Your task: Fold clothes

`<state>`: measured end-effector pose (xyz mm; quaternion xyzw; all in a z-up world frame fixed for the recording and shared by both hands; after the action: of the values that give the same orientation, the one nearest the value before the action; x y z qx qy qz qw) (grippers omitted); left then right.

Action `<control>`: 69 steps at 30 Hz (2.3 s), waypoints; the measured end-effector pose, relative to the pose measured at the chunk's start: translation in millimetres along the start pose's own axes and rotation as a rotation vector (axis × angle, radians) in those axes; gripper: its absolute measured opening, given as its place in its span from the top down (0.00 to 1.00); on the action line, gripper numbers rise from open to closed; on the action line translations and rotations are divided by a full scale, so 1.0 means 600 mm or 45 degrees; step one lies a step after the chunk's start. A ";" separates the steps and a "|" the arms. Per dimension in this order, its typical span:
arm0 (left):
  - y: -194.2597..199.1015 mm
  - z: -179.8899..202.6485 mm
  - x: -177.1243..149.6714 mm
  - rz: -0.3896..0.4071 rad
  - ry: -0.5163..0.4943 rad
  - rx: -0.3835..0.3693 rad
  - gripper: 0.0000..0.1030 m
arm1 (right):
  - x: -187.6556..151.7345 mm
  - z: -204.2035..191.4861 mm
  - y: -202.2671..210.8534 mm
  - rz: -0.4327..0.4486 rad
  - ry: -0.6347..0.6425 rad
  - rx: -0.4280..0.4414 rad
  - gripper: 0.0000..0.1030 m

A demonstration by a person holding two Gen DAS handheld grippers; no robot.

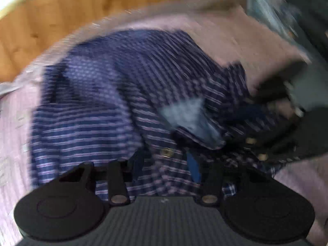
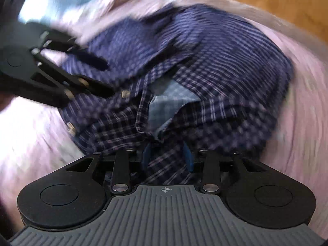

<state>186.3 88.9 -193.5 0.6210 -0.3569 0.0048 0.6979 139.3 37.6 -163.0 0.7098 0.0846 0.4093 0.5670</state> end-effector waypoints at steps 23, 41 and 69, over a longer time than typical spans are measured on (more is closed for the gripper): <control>-0.004 -0.023 0.029 0.089 0.162 0.121 0.67 | 0.039 0.018 -0.018 0.016 0.075 0.127 0.69; 0.022 -0.101 0.050 0.212 0.466 -0.061 0.97 | 0.098 0.064 -0.071 0.137 -0.132 0.171 0.82; 0.073 -0.285 -0.207 0.123 1.324 -0.257 0.28 | -0.238 0.008 0.077 0.465 -1.647 0.273 0.22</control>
<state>158.3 301.8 -213.9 0.4492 0.0092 0.3098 0.8380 33.6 -65.2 -192.2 0.8669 -0.3526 -0.0189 0.3519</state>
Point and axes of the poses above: each gripper's, at about its wrist camera, not at the fingertips, and y roughly against the way its jaws point, z to its right, x to its top, the point moved 4 cm from there along -y, roughly the way its jaws point
